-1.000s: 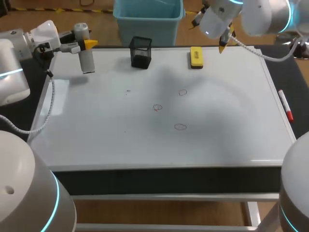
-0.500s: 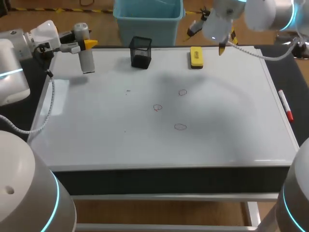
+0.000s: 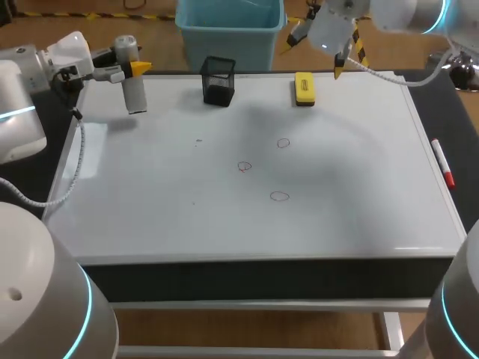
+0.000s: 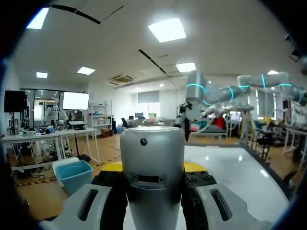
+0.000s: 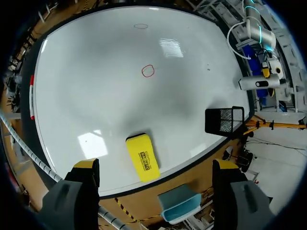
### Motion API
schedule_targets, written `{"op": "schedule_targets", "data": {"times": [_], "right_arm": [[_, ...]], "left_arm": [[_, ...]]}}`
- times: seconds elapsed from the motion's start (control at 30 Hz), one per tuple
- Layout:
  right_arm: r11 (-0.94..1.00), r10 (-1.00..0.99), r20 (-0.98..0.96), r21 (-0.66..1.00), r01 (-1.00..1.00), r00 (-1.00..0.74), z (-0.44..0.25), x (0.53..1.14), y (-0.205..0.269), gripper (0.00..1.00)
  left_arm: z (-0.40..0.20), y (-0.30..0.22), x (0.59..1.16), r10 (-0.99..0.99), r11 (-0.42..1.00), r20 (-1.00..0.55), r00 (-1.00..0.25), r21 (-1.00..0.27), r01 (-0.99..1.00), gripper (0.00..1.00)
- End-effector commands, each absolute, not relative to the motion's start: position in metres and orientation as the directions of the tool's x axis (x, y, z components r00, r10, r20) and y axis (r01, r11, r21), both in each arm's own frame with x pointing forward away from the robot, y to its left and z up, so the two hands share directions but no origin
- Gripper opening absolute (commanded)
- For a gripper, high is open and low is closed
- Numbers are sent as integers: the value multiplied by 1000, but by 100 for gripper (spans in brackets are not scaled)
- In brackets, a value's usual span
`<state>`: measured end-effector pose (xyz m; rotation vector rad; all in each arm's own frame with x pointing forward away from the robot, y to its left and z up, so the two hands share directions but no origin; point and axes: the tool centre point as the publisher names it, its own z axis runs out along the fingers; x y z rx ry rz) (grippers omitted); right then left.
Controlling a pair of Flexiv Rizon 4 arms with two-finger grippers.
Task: Pick up the inspection probe, press it on each red-marked spot on the whiteboard one by one, put down the probe, pick up the eraser, and wipe off all the red marks.
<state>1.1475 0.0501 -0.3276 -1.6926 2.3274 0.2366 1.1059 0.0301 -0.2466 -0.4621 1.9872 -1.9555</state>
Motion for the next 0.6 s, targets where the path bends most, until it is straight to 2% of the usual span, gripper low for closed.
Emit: {"op": "schedule_targets", "data": {"times": [0.03, 0.33, 0.4, 0.6], "right_arm": [[308, -911, -294, -18, -951, -289, -327, 1148, 49, 100], [308, -911, -294, -18, -951, -289, -327, 1148, 49, 100], [217, -938, -272, 27, -976, -216, -336, 1154, 55, 100], [109, -982, -153, 34, -994, -113, -359, 1162, 66, 100]], "left_arm": [[-246, 30, 1106, -440, 13, 2, -898, -1000, -9, 0], [-246, 30, 1106, -440, 13, 2, -898, -1000, -9, 0], [-246, 30, 1106, -440, 13, 2, -898, -1000, -9, 0], [-246, 30, 1106, -440, 13, 2, -898, -1000, -9, 0]]}}
